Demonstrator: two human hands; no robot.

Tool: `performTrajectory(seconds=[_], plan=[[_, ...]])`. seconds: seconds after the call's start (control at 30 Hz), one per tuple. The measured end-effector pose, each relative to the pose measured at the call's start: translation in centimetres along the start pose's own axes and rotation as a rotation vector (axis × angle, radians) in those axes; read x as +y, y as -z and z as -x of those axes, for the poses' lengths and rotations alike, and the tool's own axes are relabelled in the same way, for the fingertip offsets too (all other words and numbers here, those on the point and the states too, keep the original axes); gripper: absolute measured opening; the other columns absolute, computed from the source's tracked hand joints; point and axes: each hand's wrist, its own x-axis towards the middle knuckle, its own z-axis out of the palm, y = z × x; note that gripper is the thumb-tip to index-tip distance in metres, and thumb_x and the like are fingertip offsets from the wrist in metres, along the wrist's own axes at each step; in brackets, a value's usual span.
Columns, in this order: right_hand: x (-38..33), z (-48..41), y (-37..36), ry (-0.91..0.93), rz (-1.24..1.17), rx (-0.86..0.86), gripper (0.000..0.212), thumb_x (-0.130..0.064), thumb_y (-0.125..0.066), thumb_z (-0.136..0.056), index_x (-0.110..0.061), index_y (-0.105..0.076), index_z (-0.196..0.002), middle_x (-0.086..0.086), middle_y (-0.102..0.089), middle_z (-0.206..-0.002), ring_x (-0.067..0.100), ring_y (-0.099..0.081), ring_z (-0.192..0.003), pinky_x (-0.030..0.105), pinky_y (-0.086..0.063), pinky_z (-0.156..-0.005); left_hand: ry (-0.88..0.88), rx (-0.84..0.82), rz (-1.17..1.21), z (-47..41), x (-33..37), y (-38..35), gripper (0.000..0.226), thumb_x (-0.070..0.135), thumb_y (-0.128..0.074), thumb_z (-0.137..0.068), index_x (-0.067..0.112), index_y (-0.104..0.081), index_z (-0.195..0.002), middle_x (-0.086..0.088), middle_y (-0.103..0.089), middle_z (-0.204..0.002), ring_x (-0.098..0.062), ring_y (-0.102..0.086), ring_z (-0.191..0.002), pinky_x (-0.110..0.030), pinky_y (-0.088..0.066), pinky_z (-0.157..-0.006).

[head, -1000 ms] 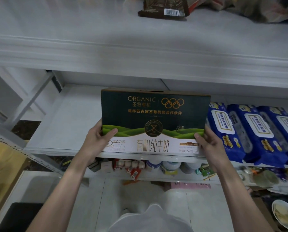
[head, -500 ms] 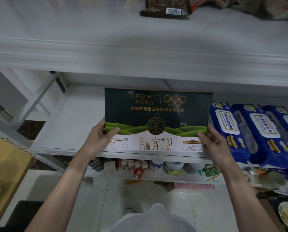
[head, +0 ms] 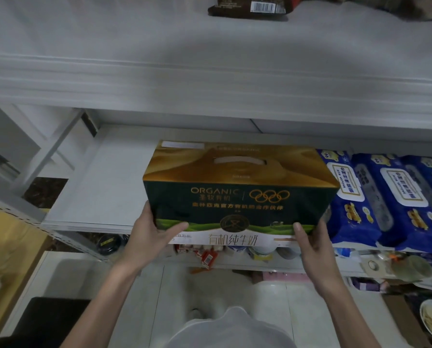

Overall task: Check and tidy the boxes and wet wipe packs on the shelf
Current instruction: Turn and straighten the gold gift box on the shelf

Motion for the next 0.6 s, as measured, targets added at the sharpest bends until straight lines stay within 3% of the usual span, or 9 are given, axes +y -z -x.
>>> performTrajectory(seconds=[0.1, 0.23, 0.33, 0.4, 0.5, 0.57, 0.6], plan=[[1.1, 0.4, -0.8, 0.020, -0.003, 0.063, 0.058, -0.020, -0.057, -0.103, -0.025, -0.035, -0.156, -0.006, -0.058, -0.137, -0.019, -0.063, -0.103, 0.008, -0.055, -0.069, -0.035, 0.047, 0.024, -0.2, 0.0, -0.5, 0.069, 0.004, -0.077, -0.083, 0.018, -0.042, -0.140, 0.021, -0.059, -0.123, 0.019, -0.057, -0.110, -0.003, -0.049, -0.085], [1.3, -0.6, -1.3, 0.075, -0.020, 0.054, 0.056, -0.021, -0.056, -0.102, -0.036, -0.037, -0.152, -0.011, -0.056, -0.145, -0.008, -0.059, -0.124, 0.011, -0.055, -0.086, -0.046, 0.080, 0.084, -0.6, 0.3, -1.0, 0.068, 0.001, -0.075, -0.085, 0.021, -0.041, -0.140, 0.027, -0.060, -0.121, 0.019, -0.057, -0.111, -0.003, -0.048, -0.085], [1.4, -4.0, -0.7, 0.076, 0.055, 0.025, 0.061, -0.031, -0.058, -0.102, -0.033, -0.033, -0.157, -0.006, -0.051, -0.154, 0.009, -0.051, -0.139, 0.032, -0.050, -0.110, -0.043, 0.148, 0.090, -0.3, 0.3, -2.6, 0.065, 0.006, -0.076, -0.085, 0.025, -0.043, -0.138, 0.038, -0.064, -0.112, 0.014, -0.060, -0.111, -0.009, -0.052, -0.091], [1.1, -6.9, -0.4, 0.055, 0.059, 0.016, 0.063, -0.035, -0.059, -0.103, -0.037, -0.030, -0.159, -0.005, -0.046, -0.159, 0.014, -0.045, -0.145, 0.045, -0.041, -0.119, -0.051, 0.225, 0.120, 0.6, 0.3, -4.5, 0.064, 0.010, -0.078, -0.084, 0.021, -0.046, -0.138, 0.027, -0.065, -0.121, 0.006, -0.061, -0.117, -0.018, -0.052, -0.098], [0.7, -11.8, -0.9, 0.013, 0.046, 0.023, 0.067, -0.037, -0.057, -0.105, -0.042, -0.022, -0.162, -0.006, -0.039, -0.165, 0.017, -0.035, -0.152, 0.052, -0.027, -0.127, 0.019, 0.338, 0.156, 2.2, 0.6, -8.2, 0.071, 0.016, -0.077, -0.085, 0.014, -0.041, -0.145, 0.007, -0.064, -0.132, -0.009, -0.061, -0.125, -0.038, -0.054, -0.103], [0.1, -14.6, -1.9, -0.024, -0.011, 0.013, 0.067, -0.041, -0.057, -0.103, -0.049, -0.022, -0.160, -0.006, -0.039, -0.165, 0.020, -0.036, -0.152, 0.057, -0.025, -0.126, 0.076, 0.386, 0.170, 3.2, 0.9, -10.3, 0.076, 0.018, -0.076, -0.087, 0.022, -0.036, -0.151, 0.013, -0.059, -0.139, -0.004, -0.056, -0.130, -0.036, -0.050, -0.108], [-0.4, -15.4, -2.5, -0.048, -0.074, 0.013, 0.064, -0.037, -0.055, -0.105, -0.047, -0.024, -0.160, -0.005, -0.044, -0.162, 0.020, -0.040, -0.148, 0.055, -0.028, -0.125, 0.073, 0.383, 0.174, 3.7, 1.2, -11.0, 0.077, 0.016, -0.075, -0.088, 0.027, -0.034, -0.152, 0.018, -0.056, -0.140, 0.006, -0.052, -0.129, -0.027, -0.049, -0.107]])
